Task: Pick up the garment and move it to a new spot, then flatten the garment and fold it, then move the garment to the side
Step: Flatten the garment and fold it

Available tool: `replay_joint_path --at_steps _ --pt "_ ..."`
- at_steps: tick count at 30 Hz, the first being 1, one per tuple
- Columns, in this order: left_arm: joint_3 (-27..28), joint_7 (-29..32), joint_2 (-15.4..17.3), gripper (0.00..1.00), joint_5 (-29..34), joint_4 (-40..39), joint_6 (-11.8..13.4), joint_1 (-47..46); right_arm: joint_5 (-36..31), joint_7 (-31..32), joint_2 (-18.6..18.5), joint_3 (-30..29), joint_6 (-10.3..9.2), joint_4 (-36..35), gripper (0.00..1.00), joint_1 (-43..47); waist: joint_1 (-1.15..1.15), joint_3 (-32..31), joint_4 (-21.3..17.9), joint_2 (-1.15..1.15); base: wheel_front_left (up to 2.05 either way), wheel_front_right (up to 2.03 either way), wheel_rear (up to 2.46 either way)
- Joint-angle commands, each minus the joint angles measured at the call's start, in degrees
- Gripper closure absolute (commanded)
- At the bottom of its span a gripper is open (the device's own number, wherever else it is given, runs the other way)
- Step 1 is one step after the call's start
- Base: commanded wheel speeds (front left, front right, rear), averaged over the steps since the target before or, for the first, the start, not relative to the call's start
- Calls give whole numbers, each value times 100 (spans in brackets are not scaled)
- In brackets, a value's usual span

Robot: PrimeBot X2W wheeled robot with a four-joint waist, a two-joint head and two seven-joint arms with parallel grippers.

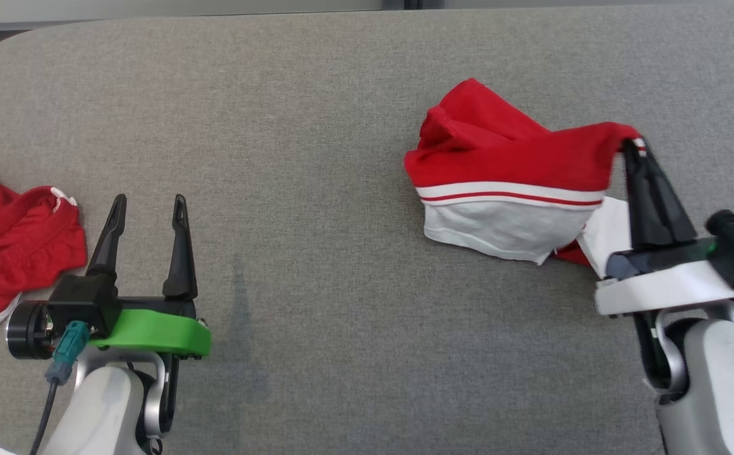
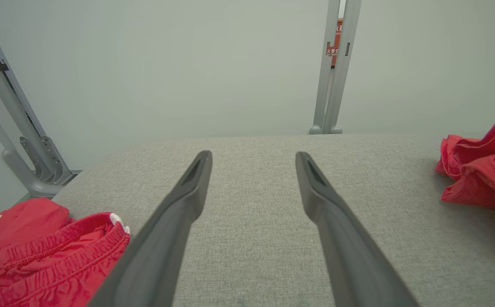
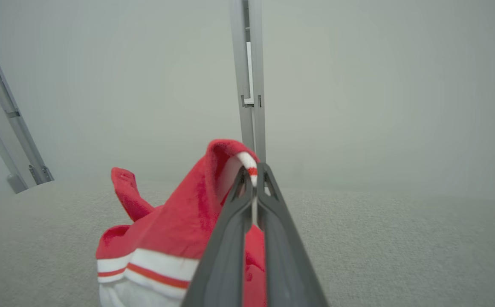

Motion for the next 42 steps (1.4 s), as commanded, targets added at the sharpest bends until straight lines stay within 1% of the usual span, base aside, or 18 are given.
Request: replay_joint_path --at_steps 1,6,9,11,15,16,17,18,20,25,31,36,42 --pt "24 -3 51 0 10 -20 29 58 -29 46 21 -296 0 -87 100 165 0 10 -30 0 0 0 0" --pt "17 -3 72 0 -3 -41 32 54 -31 178 45 -1272 0 -67 100 505 0 44 -67 0 0 0 0" --pt "2 -4 71 0 -10 -38 32 36 41 229 57 -1699 0 216 100 638 0 54 -69 0 0 0 0" --pt "-19 -3 57 0 -10 -28 37 29 35 267 61 -1889 0 508 100 711 0 51 -58 0 0 0 0" --pt "-37 -4 51 0 -33 -13 34 17 -27 164 63 -2017 0 968 100 729 0 40 -34 0 0 0 0" --pt "-33 -4 57 0 -37 -7 42 26 -55 93 65 -1975 0 1038 80 693 0 32 -34 0 0 0 0" --pt "-28 -4 64 0 -39 -4 47 38 -58 31 63 -1943 0 1063 29 657 0 22 -35 0 0 0 0" --pt "-16 -3 76 0 -44 2 50 60 -69 -36 62 -1891 0 1059 0 622 0 3 -41 0 0 0 0" --pt "-1 -4 86 0 -52 9 63 105 -125 -141 67 -1757 0 941 0 612 0 -43 -51 0 0 0 0" --pt "49 -4 124 0 -69 -19 135 236 -215 -251 74 -1245 0 167 0 796 0 -224 -83 0 0 0 0" --pt "63 4 164 0 -87 -55 199 412 -321 86 72 -611 0 -480 0 1164 0 -422 -77 0 0 0 0" --pt "57 30 194 0 -97 -136 271 581 -251 236 78 -326 0 -747 0 1507 0 -559 -55 0 0 0 0" --pt "65 77 240 0 -119 -246 352 747 -171 283 86 -259 0 -788 0 1719 0 -651 -57 0 0 0 0"
